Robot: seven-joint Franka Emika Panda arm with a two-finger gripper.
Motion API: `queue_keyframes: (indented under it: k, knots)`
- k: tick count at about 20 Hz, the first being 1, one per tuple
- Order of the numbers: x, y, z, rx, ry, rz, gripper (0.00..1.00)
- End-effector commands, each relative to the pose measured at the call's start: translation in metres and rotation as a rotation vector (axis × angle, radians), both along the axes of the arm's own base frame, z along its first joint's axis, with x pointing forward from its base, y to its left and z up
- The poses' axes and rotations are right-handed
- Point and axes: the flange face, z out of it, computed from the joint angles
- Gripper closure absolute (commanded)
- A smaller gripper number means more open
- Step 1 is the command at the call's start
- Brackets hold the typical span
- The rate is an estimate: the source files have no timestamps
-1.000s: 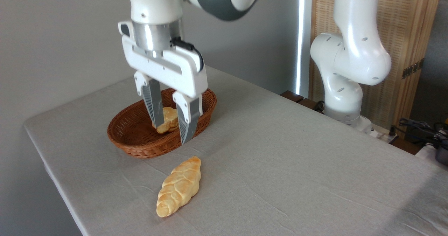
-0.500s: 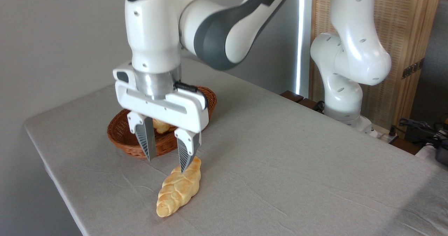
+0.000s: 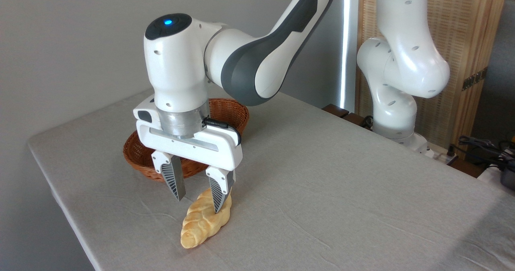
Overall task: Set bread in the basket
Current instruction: 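Move the gripper over the braided loaf and lower around it, then close the gripper on the braided loaf and lift it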
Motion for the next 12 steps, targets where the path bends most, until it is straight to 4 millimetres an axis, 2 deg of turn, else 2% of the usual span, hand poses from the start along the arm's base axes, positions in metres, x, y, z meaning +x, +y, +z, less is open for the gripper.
queue_keyframes:
  k: [1, 9, 12]
  knots:
    - [0.003, -0.003, -0.012, 0.003, 0.002, -0.009, 0.00]
    - [-0.006, 0.006, -0.020, 0.039, 0.069, -0.144, 0.00]
    - [-0.009, 0.025, -0.020, 0.039, 0.087, -0.162, 0.00]
